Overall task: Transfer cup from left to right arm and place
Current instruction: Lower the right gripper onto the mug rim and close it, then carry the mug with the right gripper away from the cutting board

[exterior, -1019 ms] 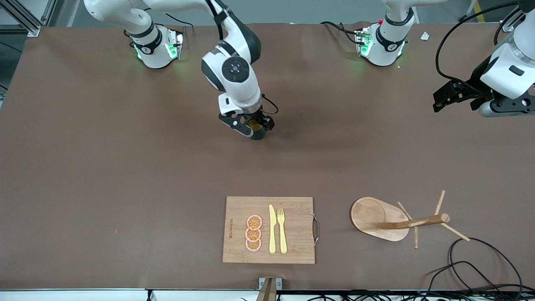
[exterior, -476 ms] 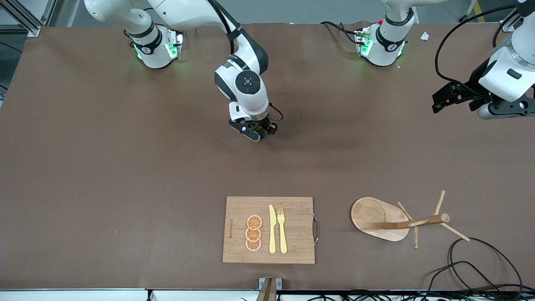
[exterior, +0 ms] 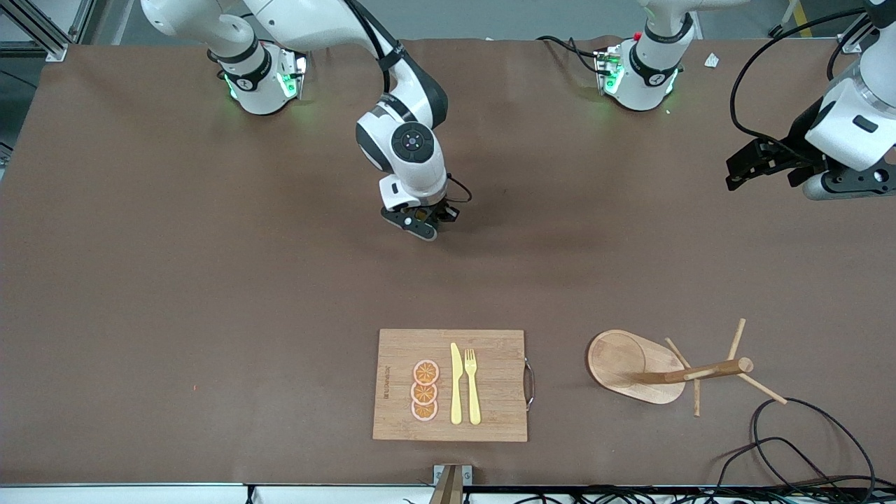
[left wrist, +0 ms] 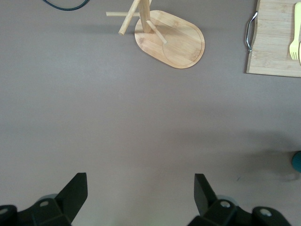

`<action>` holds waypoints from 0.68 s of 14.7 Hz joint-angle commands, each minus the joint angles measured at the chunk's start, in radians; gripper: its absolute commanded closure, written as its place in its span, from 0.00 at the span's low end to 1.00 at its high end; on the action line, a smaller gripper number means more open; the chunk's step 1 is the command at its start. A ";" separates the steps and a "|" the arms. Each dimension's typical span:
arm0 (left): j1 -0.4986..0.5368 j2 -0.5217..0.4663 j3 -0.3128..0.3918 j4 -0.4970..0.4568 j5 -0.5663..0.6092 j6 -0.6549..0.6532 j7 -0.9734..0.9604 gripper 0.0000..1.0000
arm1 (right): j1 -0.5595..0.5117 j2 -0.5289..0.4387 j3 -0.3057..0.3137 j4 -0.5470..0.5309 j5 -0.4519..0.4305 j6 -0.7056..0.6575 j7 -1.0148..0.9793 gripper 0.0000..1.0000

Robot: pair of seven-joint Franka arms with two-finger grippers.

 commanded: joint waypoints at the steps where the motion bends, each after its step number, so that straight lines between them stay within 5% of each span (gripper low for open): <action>1: 0.010 0.003 -0.002 0.006 -0.014 0.006 0.014 0.00 | -0.024 -0.009 0.001 0.043 -0.011 -0.076 -0.121 1.00; 6: 0.008 0.003 -0.002 0.020 -0.016 0.008 0.014 0.00 | -0.163 -0.011 0.001 0.180 -0.113 -0.287 -0.374 1.00; 10: 0.008 0.003 -0.002 0.028 -0.012 0.006 0.016 0.00 | -0.327 -0.017 0.001 0.213 -0.192 -0.295 -0.631 0.99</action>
